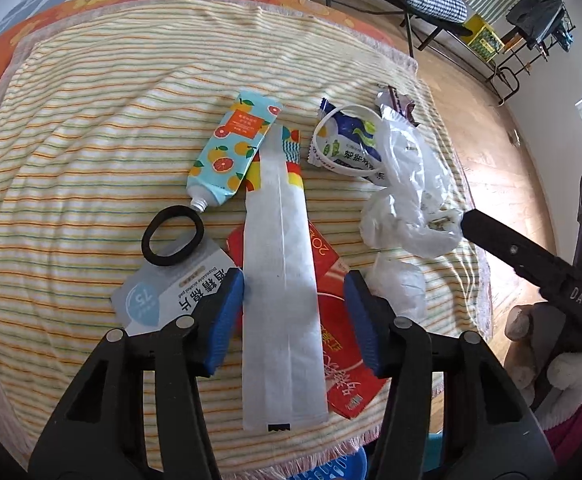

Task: Collect trash
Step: 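Grasp the white paper strip with the left tool while the right tool grasps the white plastic bag, then carry the paper strip and plastic bag over the blue basket with both tools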

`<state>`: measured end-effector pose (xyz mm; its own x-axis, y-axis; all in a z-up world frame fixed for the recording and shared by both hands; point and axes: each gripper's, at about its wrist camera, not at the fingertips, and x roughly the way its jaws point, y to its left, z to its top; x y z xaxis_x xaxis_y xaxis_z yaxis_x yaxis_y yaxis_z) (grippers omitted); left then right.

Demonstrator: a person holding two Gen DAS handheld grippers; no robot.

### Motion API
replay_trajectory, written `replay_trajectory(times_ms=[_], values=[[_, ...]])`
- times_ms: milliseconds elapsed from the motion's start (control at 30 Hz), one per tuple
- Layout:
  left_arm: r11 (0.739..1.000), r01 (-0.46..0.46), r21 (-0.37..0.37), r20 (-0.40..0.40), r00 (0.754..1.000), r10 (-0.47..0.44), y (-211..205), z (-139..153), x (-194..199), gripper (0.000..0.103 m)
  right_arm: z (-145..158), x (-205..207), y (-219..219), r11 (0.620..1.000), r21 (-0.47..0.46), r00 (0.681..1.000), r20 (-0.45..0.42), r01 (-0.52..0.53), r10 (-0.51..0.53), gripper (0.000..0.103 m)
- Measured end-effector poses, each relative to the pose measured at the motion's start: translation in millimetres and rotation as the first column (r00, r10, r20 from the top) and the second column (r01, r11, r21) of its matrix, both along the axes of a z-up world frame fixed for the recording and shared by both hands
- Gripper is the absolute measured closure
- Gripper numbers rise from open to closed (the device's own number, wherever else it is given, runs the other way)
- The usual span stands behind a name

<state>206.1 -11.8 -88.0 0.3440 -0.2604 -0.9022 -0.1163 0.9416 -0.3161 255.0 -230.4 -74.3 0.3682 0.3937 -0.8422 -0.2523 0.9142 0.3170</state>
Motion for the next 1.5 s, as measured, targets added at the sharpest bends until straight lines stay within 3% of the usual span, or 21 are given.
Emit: replay_trajectory(times_ms=[267,467,533,733,1233,1500], values=[[1.0,0.01,0.021,-0.002,1.0,-0.01,-2,-5,6,0.064,-12,9,10,1.0,-0.026,1.0,-0.015,0.002,-0.002,0.009],[1.0,0.007,0.003,0.008,1.0,-0.007,0,-4,6,0.077,-18,11,7,1.0,-0.003,0.999,-0.047,0.009,-0.009,0.037],[1.0,0.011,0.005,0.014,1.0,-0.011,0,-2,4,0.081,-19,12,6,1.0,0.015,0.998,-0.064,0.009,-0.008,0.059],[1.0,0.021,0.002,0.04,0.999,-0.021,-2,6,-2,0.086,-15,8,-3,0.998,0.045,0.998,-0.059,0.031,-0.029,0.077],[0.998,0.057,-0.024,0.115,0.992,-0.054,-8,35,-25,0.089,27,-12,-18,0.997,0.059,0.995,0.082,0.045,-0.05,0.081],[0.996,0.087,0.012,0.158,0.984,-0.088,-8,58,-57,0.089,50,-34,-22,0.998,0.064,0.99,0.138,0.017,-0.025,0.081]])
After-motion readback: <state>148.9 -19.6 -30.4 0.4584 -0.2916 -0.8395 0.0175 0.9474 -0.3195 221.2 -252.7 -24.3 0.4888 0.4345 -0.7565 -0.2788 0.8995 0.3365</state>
